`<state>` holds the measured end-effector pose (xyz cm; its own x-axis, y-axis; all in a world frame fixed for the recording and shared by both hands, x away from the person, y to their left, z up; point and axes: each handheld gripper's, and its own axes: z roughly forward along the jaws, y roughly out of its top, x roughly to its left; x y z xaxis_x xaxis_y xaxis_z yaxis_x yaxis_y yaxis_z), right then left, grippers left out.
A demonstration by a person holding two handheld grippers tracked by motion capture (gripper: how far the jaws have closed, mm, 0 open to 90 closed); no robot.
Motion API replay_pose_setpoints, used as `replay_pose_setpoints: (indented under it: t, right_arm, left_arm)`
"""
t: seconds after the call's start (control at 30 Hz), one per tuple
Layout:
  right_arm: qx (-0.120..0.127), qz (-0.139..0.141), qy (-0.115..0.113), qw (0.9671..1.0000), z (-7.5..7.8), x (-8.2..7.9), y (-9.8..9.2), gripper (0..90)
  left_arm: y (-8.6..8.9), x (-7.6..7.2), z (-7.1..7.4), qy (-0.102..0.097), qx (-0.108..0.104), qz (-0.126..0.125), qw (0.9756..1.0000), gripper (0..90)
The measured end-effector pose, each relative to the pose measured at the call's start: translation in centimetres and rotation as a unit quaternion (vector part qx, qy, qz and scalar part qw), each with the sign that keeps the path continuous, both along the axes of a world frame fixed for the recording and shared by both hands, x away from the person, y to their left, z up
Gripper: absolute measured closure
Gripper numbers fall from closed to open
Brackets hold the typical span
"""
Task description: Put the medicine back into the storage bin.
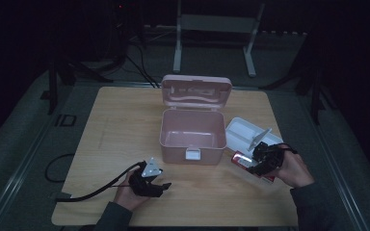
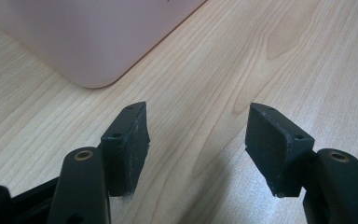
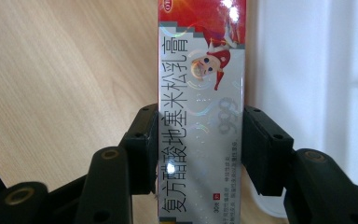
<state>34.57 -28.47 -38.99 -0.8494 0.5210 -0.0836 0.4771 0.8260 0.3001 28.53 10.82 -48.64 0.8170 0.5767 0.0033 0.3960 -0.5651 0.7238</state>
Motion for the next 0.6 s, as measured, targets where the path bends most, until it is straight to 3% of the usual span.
replay_pose_setpoints:
  t: [0.17, 0.33, 0.57, 0.6]
  right_arm:
    - [0.01, 0.012, -0.02, 0.9997, 3.1, 0.9, 0.4, 51.1]
    - [0.003, 0.025, -0.036, 0.999, 5.6, 1.8, 1.1, 51.1]
    - [-0.012, 0.059, -0.038, 0.9974, 7.4, 2.8, 3.3, 51.1]
    - [-0.016, 0.072, -0.041, 0.9965, 7.8, 3.3, 4.4, 51.1]
  left_arm:
    - [0.0, 0.0, 0.0, 0.001, 0.0, -0.001, 1.0, 39.0]
    - [0.0, 0.0, 0.0, 0.001, -0.002, 0.0, 1.0, 39.0]
    - [0.0, 0.0, 0.0, 0.001, -0.001, 0.0, 1.0, 39.0]
    - [0.0, 0.0, 0.0, 0.001, -0.001, 0.0, 1.0, 39.0]
